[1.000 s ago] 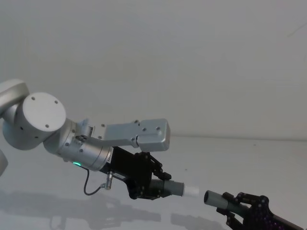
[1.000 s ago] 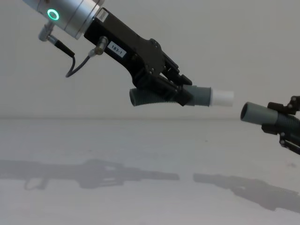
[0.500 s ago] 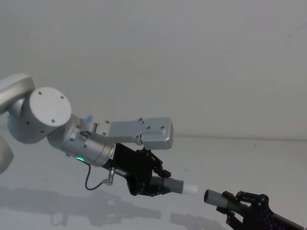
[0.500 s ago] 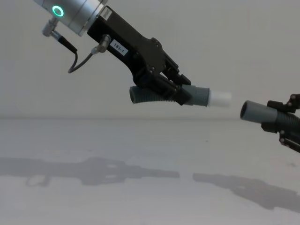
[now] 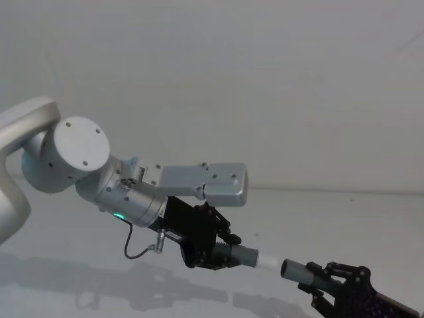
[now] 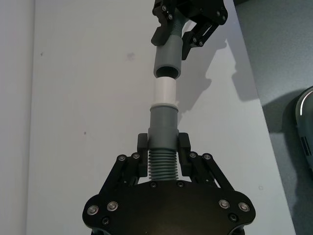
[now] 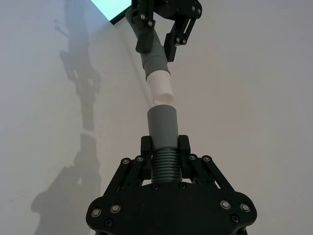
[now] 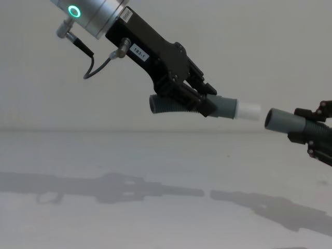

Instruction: Use both hands to pick up one end of the pipe from the table, align the ends, and insert them.

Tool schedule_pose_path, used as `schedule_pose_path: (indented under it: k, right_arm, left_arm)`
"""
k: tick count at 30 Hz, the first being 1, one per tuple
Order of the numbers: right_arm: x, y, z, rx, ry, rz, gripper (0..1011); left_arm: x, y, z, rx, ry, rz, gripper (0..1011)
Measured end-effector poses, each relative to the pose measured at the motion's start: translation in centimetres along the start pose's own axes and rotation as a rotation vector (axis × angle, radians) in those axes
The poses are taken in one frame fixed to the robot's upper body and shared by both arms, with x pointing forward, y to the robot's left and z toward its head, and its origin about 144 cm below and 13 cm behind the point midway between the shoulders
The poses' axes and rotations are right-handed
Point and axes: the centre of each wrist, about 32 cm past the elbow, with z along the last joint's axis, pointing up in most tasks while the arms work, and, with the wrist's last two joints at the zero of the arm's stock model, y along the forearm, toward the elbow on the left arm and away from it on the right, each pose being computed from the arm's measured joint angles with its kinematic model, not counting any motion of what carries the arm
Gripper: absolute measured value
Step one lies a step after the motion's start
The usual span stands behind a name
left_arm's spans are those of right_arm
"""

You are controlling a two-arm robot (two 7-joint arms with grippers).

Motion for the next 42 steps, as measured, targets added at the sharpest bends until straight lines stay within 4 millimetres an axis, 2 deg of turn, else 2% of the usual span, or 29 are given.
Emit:
schedule_pose_path:
  k: [42]
  right_arm:
    - [0.4,-0.2,1.3,-0.008,0.017,0.007,291]
  left_arm:
    - [0.3,-0.4,0.6,0.017,-0.014,-0.001,327]
